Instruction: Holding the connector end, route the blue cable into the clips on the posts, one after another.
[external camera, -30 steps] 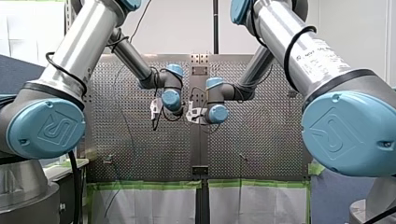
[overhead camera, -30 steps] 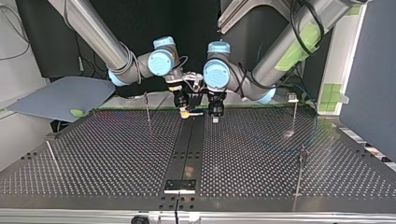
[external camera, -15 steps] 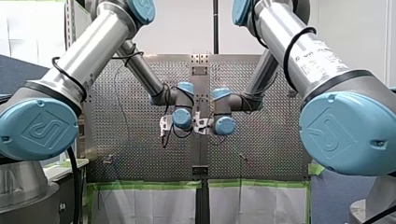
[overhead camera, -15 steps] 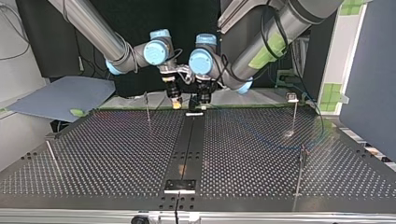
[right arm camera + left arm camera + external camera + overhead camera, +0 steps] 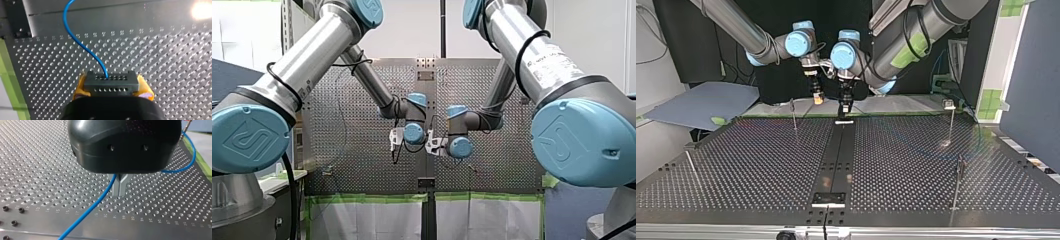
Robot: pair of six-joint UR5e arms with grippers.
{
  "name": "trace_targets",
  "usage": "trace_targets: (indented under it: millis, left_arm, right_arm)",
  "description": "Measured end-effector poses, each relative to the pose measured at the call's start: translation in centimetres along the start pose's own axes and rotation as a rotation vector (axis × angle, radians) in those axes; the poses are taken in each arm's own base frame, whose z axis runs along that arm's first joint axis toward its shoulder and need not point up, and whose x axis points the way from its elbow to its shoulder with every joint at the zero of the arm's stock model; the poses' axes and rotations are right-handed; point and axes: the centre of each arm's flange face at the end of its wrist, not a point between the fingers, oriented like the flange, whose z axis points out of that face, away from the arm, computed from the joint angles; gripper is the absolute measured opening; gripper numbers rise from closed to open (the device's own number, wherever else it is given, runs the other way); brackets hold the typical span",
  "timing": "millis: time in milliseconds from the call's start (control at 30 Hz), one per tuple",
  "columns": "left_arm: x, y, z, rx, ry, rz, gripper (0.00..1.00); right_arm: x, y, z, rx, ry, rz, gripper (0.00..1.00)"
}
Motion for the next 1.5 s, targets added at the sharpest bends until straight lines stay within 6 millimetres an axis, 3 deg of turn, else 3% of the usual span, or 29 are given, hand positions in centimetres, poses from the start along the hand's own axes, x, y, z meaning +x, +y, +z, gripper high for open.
trace_targets:
  millis: [433, 567, 1033, 1300, 1500]
  left_arm:
    - [5.7, -2.0, -0.7, 0.035, 0.013, 0.009, 0.00]
    - [6.5, -2.1, -0.7, 0.036, 0.014, 0.012, 0.00]
    - [11.5, -2.8, -1.3, 0.076, 0.042, 0.058, 0.00]
    - [12.0, -3.5, -1.8, 0.108, 0.055, 0.066, 0.00]
    - [11.5, -5.9, -2.4, 0.143, 0.049, 0.067, 0.00]
  right_arm:
    - [-3.6, 3.2, -3.7, -0.060, -0.068, -0.003, 0.00]
    - [-4.4, 4.1, -4.6, -0.075, -0.077, -0.001, 0.00]
    - [-4.9, 7.2, -5.1, -0.131, -0.062, -0.020, 0.00]
    - [-6.0, 9.2, -5.0, -0.170, -0.086, -0.043, 0.00]
    - [-8.2, 10.7, -5.0, -0.194, -0.109, -0.042, 0.00]
